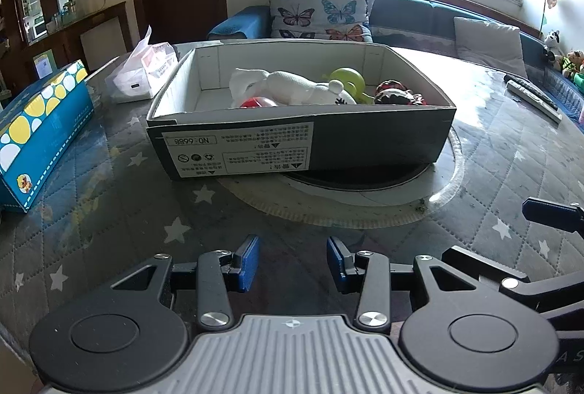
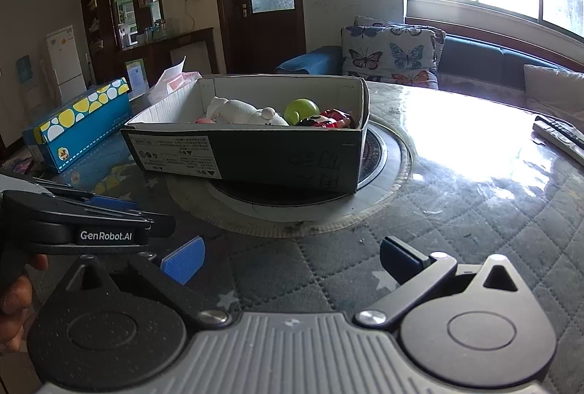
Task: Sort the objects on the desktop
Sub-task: 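Move both grippers toward the rim of the black shoebox, then close the right gripper on the box wall while the left gripper grips the opposite wall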
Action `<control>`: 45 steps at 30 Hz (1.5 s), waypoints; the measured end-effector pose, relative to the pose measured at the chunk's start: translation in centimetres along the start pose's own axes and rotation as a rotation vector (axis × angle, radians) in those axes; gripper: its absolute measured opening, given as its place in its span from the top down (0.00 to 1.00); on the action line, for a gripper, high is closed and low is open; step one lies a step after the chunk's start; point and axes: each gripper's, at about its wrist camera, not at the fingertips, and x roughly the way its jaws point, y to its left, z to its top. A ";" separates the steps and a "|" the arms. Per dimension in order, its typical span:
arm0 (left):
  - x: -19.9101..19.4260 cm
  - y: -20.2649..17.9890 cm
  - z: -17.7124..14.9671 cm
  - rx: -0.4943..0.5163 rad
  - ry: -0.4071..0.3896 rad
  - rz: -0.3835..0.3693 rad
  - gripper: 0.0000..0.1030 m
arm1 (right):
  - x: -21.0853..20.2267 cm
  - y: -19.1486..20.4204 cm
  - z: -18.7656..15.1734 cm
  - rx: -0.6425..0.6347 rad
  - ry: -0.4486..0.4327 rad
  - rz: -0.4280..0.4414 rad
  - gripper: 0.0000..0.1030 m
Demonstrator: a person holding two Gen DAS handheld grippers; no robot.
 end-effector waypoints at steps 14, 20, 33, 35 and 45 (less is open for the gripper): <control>0.6 2.6 4.5 -0.026 -0.008 0.020 0.61 | 2.6 -1.8 4.3 0.013 0.006 0.001 0.01; 1.7 4.5 8.5 -0.023 -0.046 0.079 0.61 | 5.0 -4.3 8.1 0.071 0.014 -0.010 0.08; 8.5 9.8 14.9 -0.097 -0.024 0.189 0.63 | 13.4 -7.5 14.1 0.089 0.077 -0.058 0.28; 9.7 10.5 15.4 -0.105 -0.003 0.183 0.64 | 14.8 -7.9 14.6 0.092 0.100 -0.056 0.34; 14.6 12.3 16.7 -0.132 0.084 0.154 0.70 | 19.5 -9.3 16.1 0.090 0.175 -0.060 0.63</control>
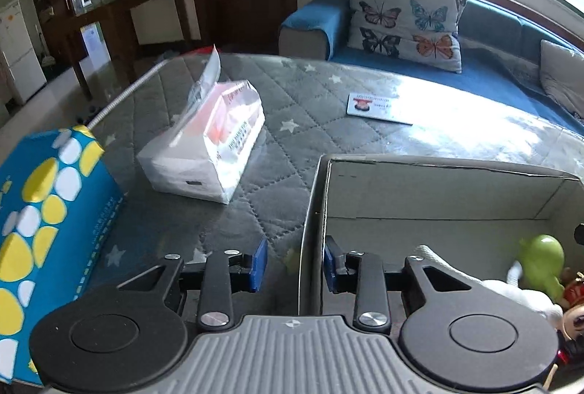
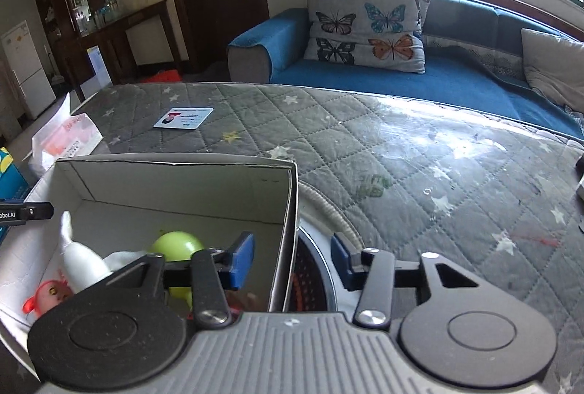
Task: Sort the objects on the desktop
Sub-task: 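Close the right gripper on the box wall while the left gripper grips the opposite wall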
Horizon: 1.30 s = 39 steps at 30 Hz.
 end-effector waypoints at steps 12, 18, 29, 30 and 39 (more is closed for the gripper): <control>2.4 -0.3 1.1 0.002 0.069 -0.074 0.90 | 2.4 0.2 1.0 -0.039 0.018 0.010 0.91; 1.5 -0.4 1.4 0.001 0.021 -0.102 0.91 | 1.4 0.5 1.1 -0.062 -0.044 -0.022 0.92; -3.9 -1.6 0.6 -0.002 -0.280 -0.149 0.91 | -5.1 -0.2 1.6 -0.072 -0.294 -0.058 0.94; -4.3 -1.6 0.1 0.000 -0.302 -0.152 0.91 | -5.5 -0.3 1.3 -0.075 -0.304 -0.056 0.94; -8.4 -1.2 -4.0 0.019 -0.429 -0.166 0.90 | -11.5 0.2 -2.6 -0.120 -0.417 -0.041 0.94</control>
